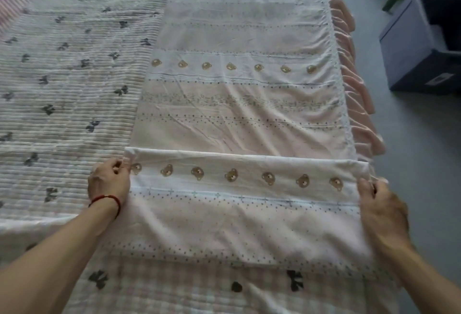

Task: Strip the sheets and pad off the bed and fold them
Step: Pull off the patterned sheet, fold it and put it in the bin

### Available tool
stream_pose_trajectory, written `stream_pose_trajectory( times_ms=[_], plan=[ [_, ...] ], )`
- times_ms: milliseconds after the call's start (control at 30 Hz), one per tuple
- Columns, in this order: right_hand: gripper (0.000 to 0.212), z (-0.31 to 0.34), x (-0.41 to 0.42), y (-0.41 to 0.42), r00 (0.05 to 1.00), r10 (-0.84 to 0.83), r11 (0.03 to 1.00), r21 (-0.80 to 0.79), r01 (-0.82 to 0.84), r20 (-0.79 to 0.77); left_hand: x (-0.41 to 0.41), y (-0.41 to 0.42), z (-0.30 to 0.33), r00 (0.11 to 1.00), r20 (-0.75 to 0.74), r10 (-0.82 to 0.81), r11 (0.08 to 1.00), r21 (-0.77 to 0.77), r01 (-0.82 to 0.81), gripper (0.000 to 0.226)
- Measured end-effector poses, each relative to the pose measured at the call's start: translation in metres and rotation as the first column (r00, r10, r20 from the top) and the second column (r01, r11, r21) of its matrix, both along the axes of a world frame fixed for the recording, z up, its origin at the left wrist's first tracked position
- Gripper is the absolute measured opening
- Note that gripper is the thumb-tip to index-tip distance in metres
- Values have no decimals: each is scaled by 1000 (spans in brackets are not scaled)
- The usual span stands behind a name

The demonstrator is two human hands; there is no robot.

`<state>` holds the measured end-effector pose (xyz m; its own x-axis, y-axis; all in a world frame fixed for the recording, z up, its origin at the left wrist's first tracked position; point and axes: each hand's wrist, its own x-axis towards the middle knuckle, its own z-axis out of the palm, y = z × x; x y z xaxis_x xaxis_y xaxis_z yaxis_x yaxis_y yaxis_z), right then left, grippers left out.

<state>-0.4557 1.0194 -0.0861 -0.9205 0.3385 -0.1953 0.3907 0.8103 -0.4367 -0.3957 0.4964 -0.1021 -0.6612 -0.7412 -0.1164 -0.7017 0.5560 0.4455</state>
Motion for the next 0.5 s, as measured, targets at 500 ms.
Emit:
stream_pose_trajectory(
  times_ms=[500],
  plan=[
    [48, 14, 85, 3, 985, 145, 981, 114, -156, 98, 79, 27, 28, 996, -63, -62, 998, 27, 64, 41]
  ],
)
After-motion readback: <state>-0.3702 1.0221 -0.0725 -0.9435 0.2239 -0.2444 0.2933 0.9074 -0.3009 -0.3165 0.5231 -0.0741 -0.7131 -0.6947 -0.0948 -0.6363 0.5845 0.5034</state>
